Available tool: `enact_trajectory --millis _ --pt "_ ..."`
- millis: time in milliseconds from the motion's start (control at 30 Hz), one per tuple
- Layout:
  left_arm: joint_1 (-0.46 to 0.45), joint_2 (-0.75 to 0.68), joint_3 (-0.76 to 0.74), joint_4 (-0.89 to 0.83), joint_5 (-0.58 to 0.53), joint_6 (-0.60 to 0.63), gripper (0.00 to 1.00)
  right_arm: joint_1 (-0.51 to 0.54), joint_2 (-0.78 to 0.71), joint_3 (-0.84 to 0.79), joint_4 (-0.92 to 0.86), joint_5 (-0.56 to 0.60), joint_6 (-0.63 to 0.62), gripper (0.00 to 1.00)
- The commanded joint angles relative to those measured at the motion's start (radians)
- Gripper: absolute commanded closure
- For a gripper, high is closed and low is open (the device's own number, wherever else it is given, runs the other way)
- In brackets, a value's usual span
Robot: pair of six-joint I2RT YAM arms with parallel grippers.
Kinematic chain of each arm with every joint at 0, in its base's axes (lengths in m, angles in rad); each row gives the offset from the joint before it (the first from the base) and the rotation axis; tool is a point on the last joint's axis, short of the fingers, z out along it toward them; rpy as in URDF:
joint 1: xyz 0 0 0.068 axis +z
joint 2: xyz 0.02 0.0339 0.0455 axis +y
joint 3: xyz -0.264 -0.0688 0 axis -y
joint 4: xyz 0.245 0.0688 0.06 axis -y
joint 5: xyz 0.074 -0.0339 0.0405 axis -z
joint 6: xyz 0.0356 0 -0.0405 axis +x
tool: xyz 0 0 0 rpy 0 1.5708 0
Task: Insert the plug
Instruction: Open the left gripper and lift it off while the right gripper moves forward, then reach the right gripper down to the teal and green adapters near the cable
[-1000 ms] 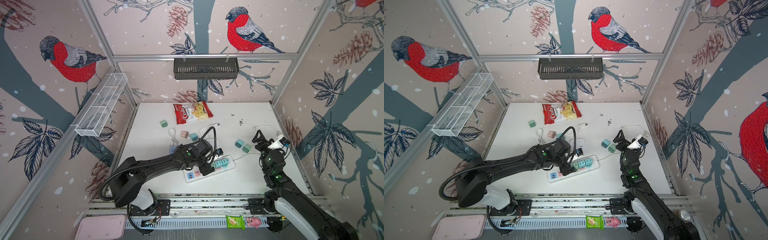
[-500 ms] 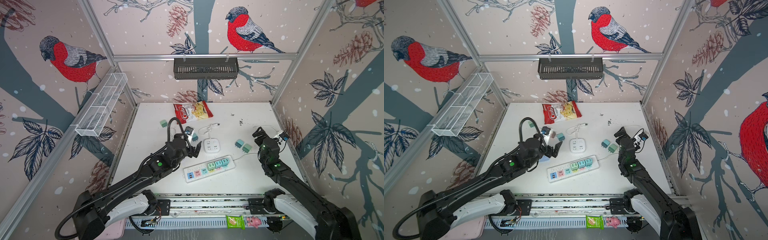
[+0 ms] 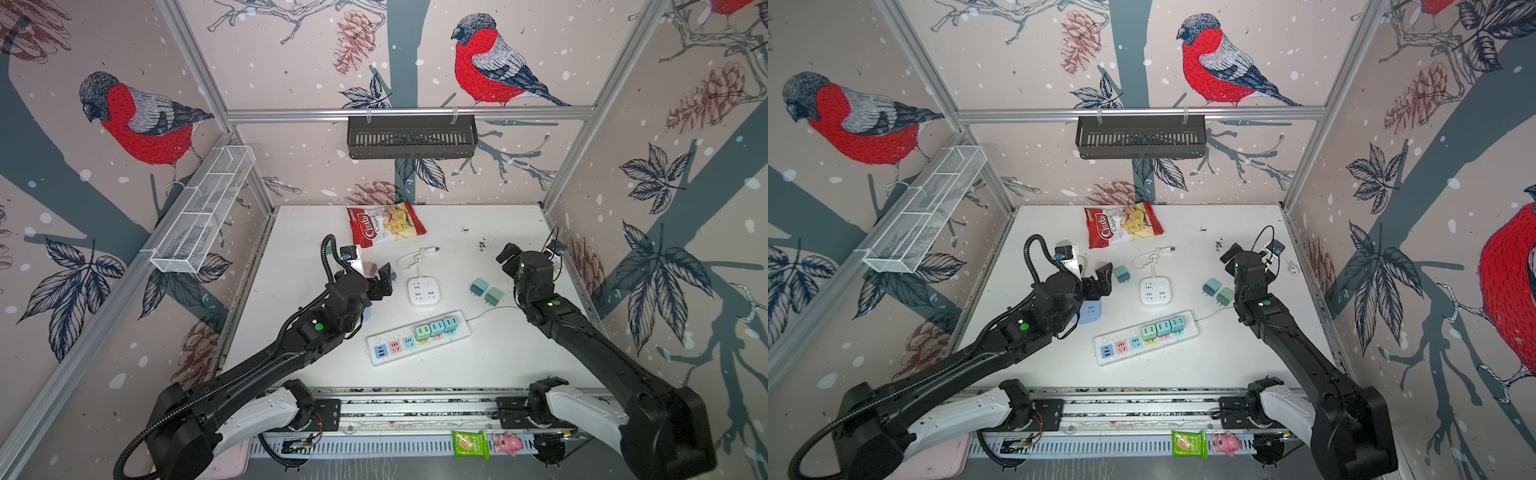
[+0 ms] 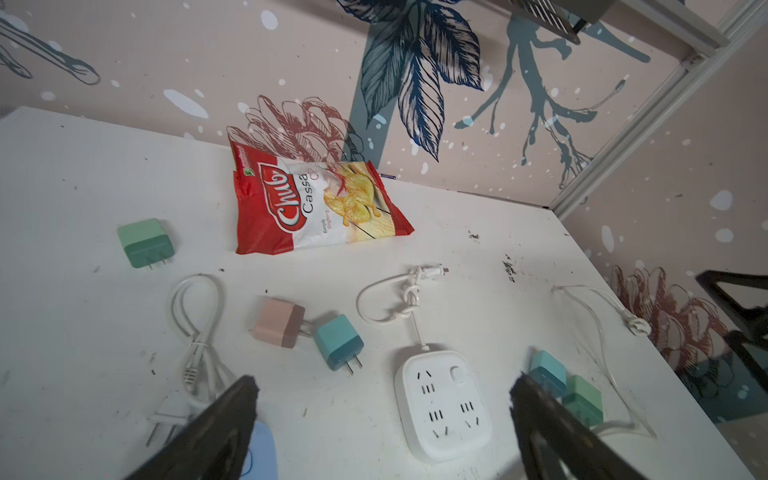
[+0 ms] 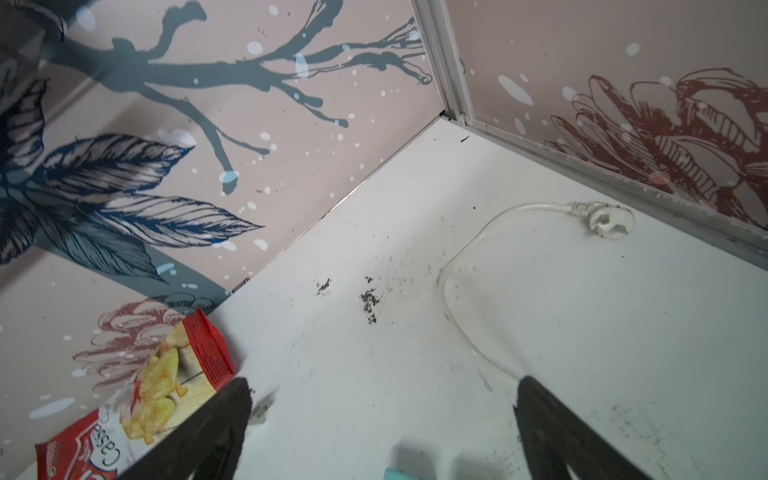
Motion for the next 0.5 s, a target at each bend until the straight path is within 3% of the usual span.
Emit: enact_trajectory --millis 0,133,200,333,367,433,467 --pt "0.008 -0.02 -0.031 0.077 -0.052 -0.02 0.07 0.007 0.013 0.009 -0.014 -0.047 -0.064 0.01" --pt "0.107 0.008 -0.058 0.041 -0.06 -0.088 0.03 0.008 0.07 0.075 -0.148 -0.008 -0.004 0.02" --pt "0.154 0.01 -0.122 0.123 -0.003 -0.092 0.03 0.008 0.117 0.146 -0.263 -0.025 0.033 0.15" --pt "0.17 0.017 -0.302 0.46 -0.004 0.103 0.03 0.016 0.21 0.247 -0.443 -0.111 0.069 0.28" --pt "0.171 0.022 -0.313 0.496 -0.023 0.153 0.03 0.02 0.222 0.241 -0.461 -0.12 0.069 0.28" --pt "0.172 0.023 -0.28 0.425 -0.076 0.108 0.03 0.02 0.235 0.198 -0.457 -0.14 0.063 0.29" --pt "0.173 0.023 -0.285 0.438 -0.038 0.114 0.03 0.019 0.241 0.169 -0.451 -0.141 0.058 0.29"
